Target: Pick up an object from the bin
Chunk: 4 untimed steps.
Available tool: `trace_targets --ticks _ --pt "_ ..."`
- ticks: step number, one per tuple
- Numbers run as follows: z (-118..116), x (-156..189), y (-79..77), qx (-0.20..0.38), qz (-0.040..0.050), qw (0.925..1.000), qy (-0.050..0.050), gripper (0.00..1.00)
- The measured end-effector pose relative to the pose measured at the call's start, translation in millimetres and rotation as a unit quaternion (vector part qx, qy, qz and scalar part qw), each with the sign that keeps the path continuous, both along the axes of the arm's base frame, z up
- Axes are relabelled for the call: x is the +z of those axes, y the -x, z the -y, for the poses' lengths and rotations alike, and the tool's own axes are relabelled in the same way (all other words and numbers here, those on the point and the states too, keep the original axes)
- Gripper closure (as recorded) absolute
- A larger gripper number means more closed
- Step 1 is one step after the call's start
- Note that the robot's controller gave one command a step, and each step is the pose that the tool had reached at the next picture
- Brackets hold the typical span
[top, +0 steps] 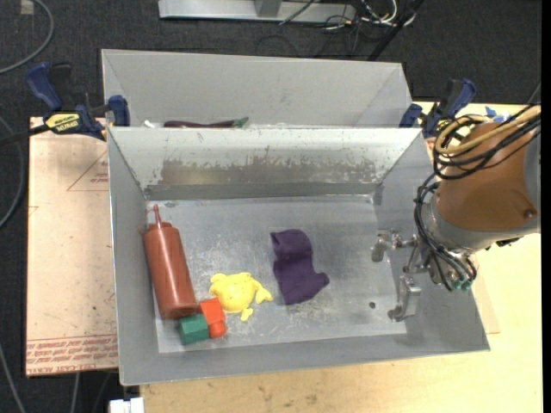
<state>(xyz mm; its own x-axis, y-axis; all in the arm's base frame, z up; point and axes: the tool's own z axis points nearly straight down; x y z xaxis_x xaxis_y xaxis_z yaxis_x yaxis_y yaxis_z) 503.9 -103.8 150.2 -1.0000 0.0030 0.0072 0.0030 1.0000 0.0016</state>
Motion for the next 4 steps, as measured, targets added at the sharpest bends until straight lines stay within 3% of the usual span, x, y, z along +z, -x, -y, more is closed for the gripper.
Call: trace_targets --ticks 1,2,3,4 --pt "0 4 -1.8 0.002 0.0039 1.0 0.001 0.0" --pt "-24 -22 -16.4 0.055 0.0061 0.9985 0.002 0.0" --pt "-58 -38 -45.0 0.044 0.0039 0.999 0.0 0.0" --pt "-105 -23 -21.6 0.012 0.0053 0.9999 0.001 0.0"
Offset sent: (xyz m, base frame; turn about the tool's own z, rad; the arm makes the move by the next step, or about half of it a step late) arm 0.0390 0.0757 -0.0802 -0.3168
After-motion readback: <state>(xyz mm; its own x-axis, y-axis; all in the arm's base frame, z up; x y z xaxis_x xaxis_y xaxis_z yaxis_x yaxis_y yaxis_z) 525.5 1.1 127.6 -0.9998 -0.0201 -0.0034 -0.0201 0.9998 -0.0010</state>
